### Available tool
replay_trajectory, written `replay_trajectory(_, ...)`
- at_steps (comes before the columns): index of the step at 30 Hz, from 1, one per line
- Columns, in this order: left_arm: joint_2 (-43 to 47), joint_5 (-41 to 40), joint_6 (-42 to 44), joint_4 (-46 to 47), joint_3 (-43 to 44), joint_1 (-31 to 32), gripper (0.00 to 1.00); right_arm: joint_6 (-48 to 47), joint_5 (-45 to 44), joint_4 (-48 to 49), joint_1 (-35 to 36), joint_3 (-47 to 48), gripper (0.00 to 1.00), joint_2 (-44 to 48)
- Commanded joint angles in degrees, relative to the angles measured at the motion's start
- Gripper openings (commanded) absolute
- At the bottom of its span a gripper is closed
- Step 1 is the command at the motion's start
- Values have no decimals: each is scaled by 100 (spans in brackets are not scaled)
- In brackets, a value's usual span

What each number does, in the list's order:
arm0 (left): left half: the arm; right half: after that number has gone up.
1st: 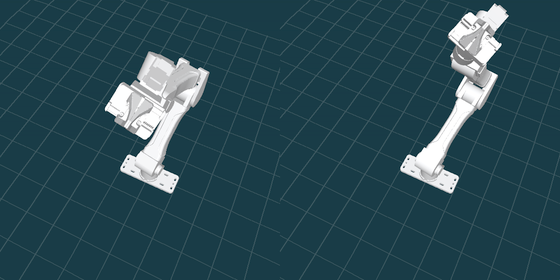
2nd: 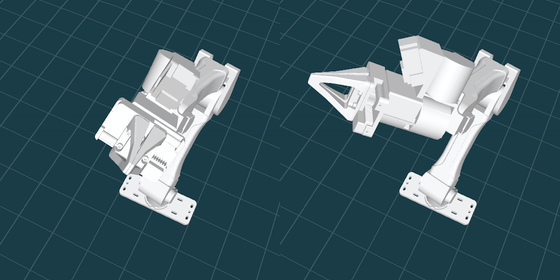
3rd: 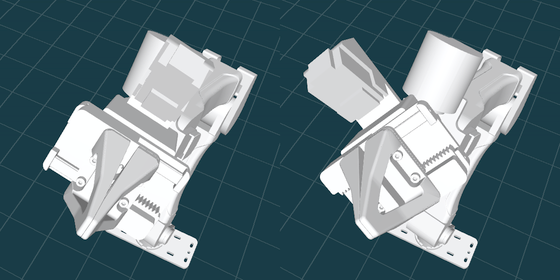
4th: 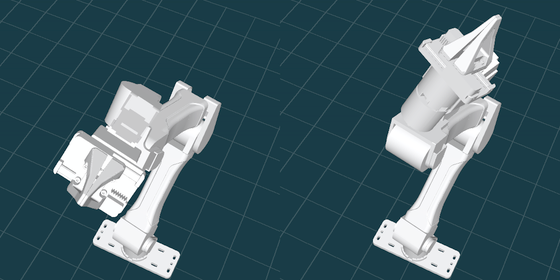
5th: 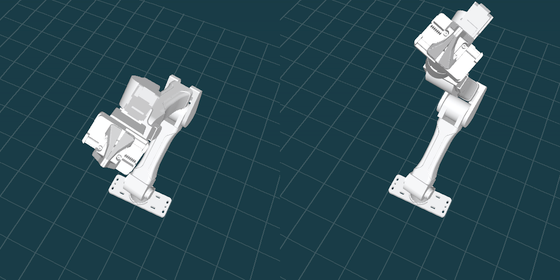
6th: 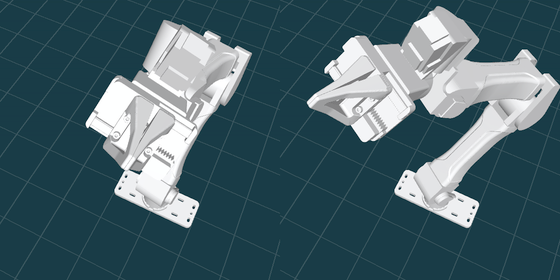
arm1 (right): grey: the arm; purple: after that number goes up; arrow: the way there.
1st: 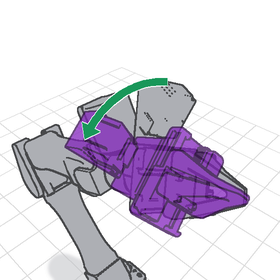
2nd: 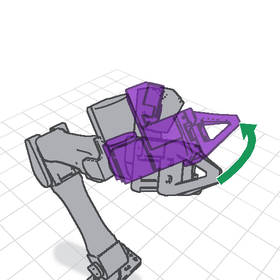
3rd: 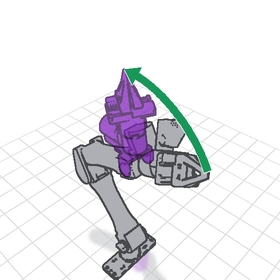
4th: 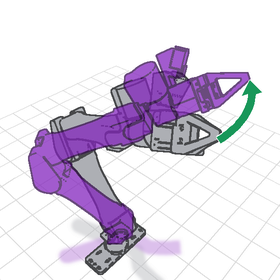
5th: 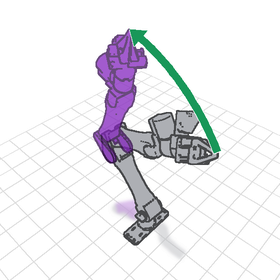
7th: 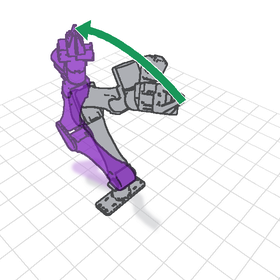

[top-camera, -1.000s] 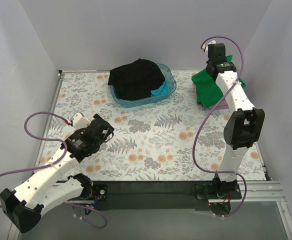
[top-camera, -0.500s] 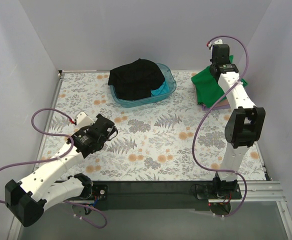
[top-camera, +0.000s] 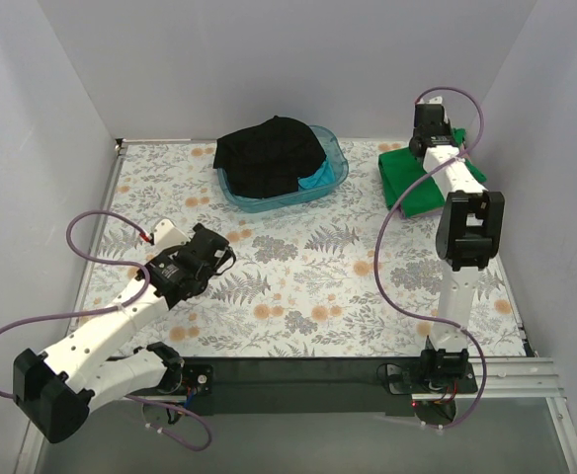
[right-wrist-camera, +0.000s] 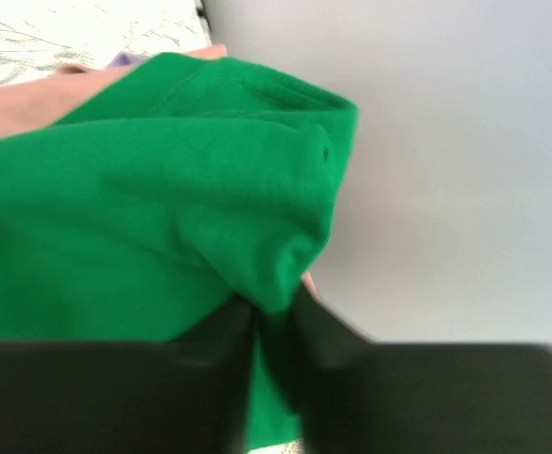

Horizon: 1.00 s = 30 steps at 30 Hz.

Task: Fold and stack the t-shirts
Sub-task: Neatly place the folded tshirt to the corner

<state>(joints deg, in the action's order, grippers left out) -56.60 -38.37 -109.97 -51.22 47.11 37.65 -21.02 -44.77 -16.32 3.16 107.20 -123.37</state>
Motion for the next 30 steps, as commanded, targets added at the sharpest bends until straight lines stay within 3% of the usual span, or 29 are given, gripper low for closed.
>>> replay_trajectory(1, -62, -259, -42, -37, 246, -30, 98, 291, -304, 384, -236, 538, 32, -274)
replay_trajectory(3, -149, -259, -42, -54, 307, -30, 98, 291, -312, 384, -254, 644, 61, -363)
replay_trajectory(4, -167, -267, -42, -63, 325, -30, 98, 335, -443, 384, -263, 679, 92, -398)
replay_trajectory(5, -193, -259, -42, -46, 342, -30, 98, 335, -453, 384, -254, 688, 98, -398)
replay_trajectory(10, -273, -171, -15, -54, 439, -38, 98, 756, 116, 165, -254, 224, 98, 119)
replay_trajectory(14, -273, -39, -15, -160, 579, -38, 98, 1695, 1503, -117, -263, -680, 98, 1313)
replay_trajectory(16, -247, 92, 2, -221, 650, -38, 98, 2372, 2558, -117, -254, -1462, 98, 1988)
replay_trajectory(21, -159, 426, 248, -274, 870, -47, 98, 3645, 3341, 14, 192, -3395, 98, 3589)
replay_trajectory(25, -27, 672, 362, -293, 800, -47, 98, 4069, 4071, 155, 606, -5317, 98, 5283)
replay_trajectory(30, 508, 972, 328, -344, 458, -47, 98, 4316, 4705, 164, 730, -6929, 98, 7026)
